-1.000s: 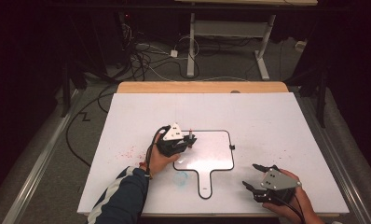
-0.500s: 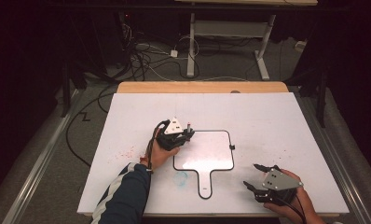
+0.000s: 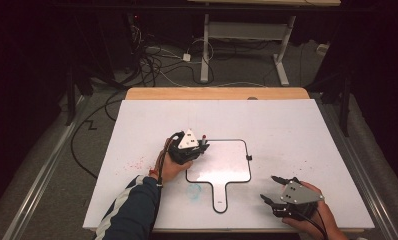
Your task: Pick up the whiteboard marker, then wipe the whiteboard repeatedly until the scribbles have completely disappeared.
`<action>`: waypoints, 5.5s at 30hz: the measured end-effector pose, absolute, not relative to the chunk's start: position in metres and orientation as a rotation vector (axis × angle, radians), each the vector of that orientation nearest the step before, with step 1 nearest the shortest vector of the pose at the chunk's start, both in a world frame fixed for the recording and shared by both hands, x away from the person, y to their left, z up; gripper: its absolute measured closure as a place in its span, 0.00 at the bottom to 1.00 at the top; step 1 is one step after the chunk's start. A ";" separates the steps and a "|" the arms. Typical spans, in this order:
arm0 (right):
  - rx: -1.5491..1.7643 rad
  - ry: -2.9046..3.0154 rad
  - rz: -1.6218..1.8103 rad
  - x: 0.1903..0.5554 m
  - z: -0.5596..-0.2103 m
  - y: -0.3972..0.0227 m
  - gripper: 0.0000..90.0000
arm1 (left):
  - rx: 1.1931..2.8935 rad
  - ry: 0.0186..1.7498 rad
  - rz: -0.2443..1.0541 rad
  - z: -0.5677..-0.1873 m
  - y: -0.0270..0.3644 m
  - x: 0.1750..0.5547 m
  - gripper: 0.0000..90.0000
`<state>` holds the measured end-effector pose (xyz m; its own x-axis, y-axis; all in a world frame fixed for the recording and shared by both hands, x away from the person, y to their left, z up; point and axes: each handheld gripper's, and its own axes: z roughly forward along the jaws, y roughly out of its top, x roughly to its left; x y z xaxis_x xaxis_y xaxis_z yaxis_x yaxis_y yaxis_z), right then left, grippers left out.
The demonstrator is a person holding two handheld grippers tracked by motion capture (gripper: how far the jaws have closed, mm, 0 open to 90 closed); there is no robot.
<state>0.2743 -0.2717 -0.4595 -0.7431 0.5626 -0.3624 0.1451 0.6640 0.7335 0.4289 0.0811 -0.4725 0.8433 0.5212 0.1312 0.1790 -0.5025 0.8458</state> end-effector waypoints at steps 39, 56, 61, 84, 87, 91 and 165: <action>0.544 2.295 0.936 0.273 -0.459 -0.273 0.38 | 2.066 0.463 0.327 -0.476 0.089 0.403 0.87; 0.545 2.297 0.934 0.273 -0.460 -0.273 0.38 | 2.061 0.507 0.358 -0.476 0.097 0.407 0.87; 0.541 2.293 0.935 0.272 -0.458 -0.273 0.38 | 2.080 0.427 0.320 -0.475 0.079 0.393 0.87; 0.536 2.283 0.936 0.277 -0.456 -0.270 0.38 | 2.123 0.391 0.358 -0.473 0.078 0.381 0.87; 0.538 2.278 0.936 0.277 -0.455 -0.271 0.38 | 2.124 0.400 0.365 -0.472 0.079 0.383 0.87; 0.539 2.278 0.949 0.276 -0.454 -0.270 0.38 | 2.124 0.402 0.363 -0.472 0.079 0.384 0.87; 1.506 2.387 1.297 0.438 -0.463 -0.255 0.73 | 2.243 0.765 0.602 -0.480 0.170 0.304 0.23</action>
<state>0.4376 -0.2547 -0.4633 -0.5294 0.7597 0.3776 0.7302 0.1814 0.6587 0.3040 0.1700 -0.4804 0.7199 0.6651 0.1985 0.3495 -0.5944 0.7243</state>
